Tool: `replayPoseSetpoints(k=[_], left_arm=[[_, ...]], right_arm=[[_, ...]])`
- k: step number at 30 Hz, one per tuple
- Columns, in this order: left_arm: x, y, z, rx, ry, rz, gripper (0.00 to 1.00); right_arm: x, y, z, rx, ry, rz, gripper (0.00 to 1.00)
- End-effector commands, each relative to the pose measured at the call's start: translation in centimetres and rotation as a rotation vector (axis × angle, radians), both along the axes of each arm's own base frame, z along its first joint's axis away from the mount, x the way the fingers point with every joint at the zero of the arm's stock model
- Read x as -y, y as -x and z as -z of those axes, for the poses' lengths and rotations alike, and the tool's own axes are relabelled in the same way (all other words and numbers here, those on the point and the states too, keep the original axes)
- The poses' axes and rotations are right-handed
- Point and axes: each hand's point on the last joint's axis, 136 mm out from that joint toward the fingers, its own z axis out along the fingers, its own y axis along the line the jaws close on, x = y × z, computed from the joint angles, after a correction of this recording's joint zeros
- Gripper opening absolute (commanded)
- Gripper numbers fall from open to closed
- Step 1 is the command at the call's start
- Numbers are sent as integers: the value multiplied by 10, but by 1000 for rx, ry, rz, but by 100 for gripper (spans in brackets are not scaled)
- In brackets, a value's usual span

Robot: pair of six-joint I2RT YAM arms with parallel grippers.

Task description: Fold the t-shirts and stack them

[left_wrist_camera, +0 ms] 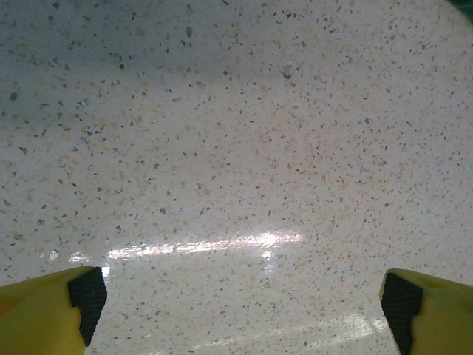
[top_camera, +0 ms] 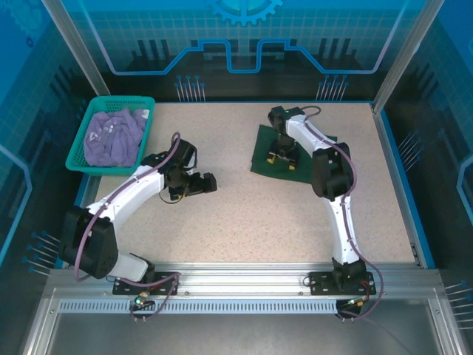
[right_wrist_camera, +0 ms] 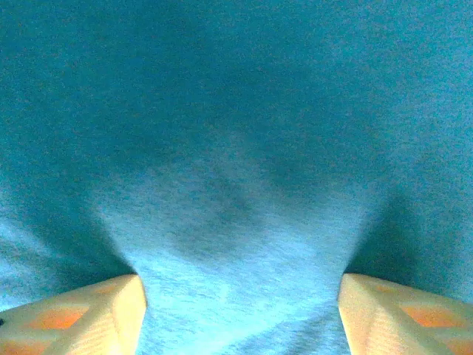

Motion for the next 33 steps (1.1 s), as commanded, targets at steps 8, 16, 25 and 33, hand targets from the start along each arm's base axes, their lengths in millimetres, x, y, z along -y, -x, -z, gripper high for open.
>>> replayPoseSetpoints(k=[8, 16, 25, 33], left_arm=[[-4, 10, 3, -37, 2, 5, 98], [-3, 11, 9, -72, -6, 1, 97], [-1, 11, 10, -89, 1, 0, 97], [2, 11, 7, -78, 18, 17, 95]], right_arm=[[108, -9, 15, -124, 155, -8, 71], [148, -50, 17, -52, 185, -91, 71], [129, -49, -96, 234, 81, 39, 69], [169, 65, -43, 82, 29, 348, 44]])
